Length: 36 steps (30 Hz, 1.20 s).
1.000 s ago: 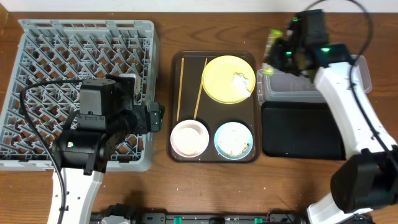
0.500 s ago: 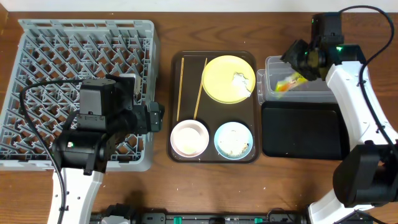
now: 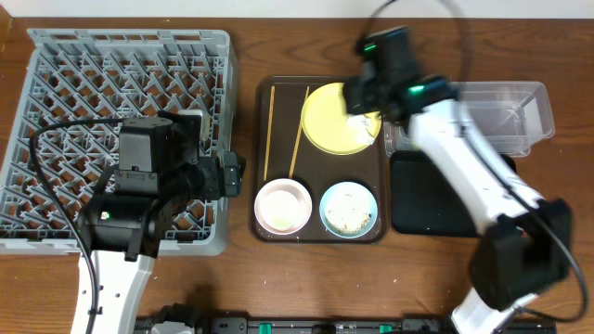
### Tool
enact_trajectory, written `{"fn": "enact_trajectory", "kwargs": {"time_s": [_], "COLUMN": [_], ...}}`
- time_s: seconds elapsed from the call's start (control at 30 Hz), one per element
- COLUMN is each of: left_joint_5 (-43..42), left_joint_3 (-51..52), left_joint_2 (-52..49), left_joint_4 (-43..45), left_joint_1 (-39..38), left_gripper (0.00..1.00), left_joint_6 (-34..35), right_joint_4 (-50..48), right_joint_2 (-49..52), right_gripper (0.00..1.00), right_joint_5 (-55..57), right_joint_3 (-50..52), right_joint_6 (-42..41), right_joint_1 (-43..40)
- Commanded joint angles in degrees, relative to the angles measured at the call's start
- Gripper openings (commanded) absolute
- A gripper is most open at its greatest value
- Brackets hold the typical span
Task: Sort waste into correct bins and load items into the dishwasher
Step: 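Return the right gripper to the yellow plate and grasp the tissue, then drop the tissue into the clear bin with the right gripper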
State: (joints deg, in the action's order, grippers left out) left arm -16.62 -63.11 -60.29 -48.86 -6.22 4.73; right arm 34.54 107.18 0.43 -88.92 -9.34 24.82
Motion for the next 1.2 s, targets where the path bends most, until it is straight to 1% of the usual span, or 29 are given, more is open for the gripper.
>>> {"fn": "enact_trajectory", "kwargs": {"time_s": [0.0,0.13,0.3,0.4,0.43,0.5,0.57,0.63,0.67,0.7,0.77,0.87,1.0,1.07,1.17], "left_joint_5": [-0.9,-0.9,-0.9,-0.9,-0.9,-0.9,-0.9,-0.9,-0.9,-0.9,-0.9,-0.9,-0.9,-0.9,-0.9], "left_joint_3": [-1.2,-1.2,-1.2,-1.2,-1.2,-1.2,-1.2,-1.2,-1.2,-1.2,-1.2,-1.2,-1.2,-1.2,-1.2], "left_joint_2": [0.0,0.0,0.0,0.0,0.0,0.0,0.0,0.0,0.0,0.0,0.0,0.0,0.0,0.0,0.0], "left_joint_4": [0.0,0.0,0.0,0.0,0.0,0.0,0.0,0.0,0.0,0.0,0.0,0.0,0.0,0.0,0.0], "left_joint_1": [-0.2,-0.2,-0.2,-0.2,-0.2,-0.2,-0.2,-0.2,-0.2,-0.2,-0.2,-0.2,-0.2,-0.2,-0.2], "left_gripper": [0.98,0.98,0.98,0.98,0.98,0.98,0.98,0.98,0.98,0.98,0.98,0.98,0.98,0.98,0.98], "left_joint_6": [0.5,0.5,0.5,0.5,0.5,0.5,0.5,0.5,0.5,0.5,0.5,0.5,0.5,0.5,0.5], "right_joint_4": [-2.6,-6.7,-6.4,-4.7,-4.2,-3.9,-3.9,-3.5,-3.3,-3.0,-2.4,-2.0,-1.1,-1.1,-0.8], "right_joint_2": [6.6,12.0,15.6,16.7,16.8,16.9,16.9,16.9,16.9,16.7,15.9,13.5,8.2,4.9,0.5], "right_gripper": [0.59,0.61,0.62,0.60,0.56,0.39,0.25,0.14,0.06,0.01,0.01,0.01,0.01,0.01,0.01], "right_joint_5": [13.9,21.5,21.3,16.3,15.0,13.9,13.9,13.9,13.9,13.9,13.9,12.2,6.2,3.5,2.7], "right_joint_3": [0.1,0.1,0.1,0.1,0.1,0.1,0.1,0.1,0.0,0.0,0.0,0.0,0.0,0.0,0.0], "right_joint_6": [4.7,4.7,3.9,3.8,3.8,3.7,2.8,0.8,-0.2,-1.2,-2.8,-3.0,-3.1,-3.8,-6.1], "right_joint_1": [1.8,2.1,1.5,1.3,1.4,1.4,1.4,1.4,1.3,1.1,0.7,-0.1,-1.7,-3.2,-6.7]}}
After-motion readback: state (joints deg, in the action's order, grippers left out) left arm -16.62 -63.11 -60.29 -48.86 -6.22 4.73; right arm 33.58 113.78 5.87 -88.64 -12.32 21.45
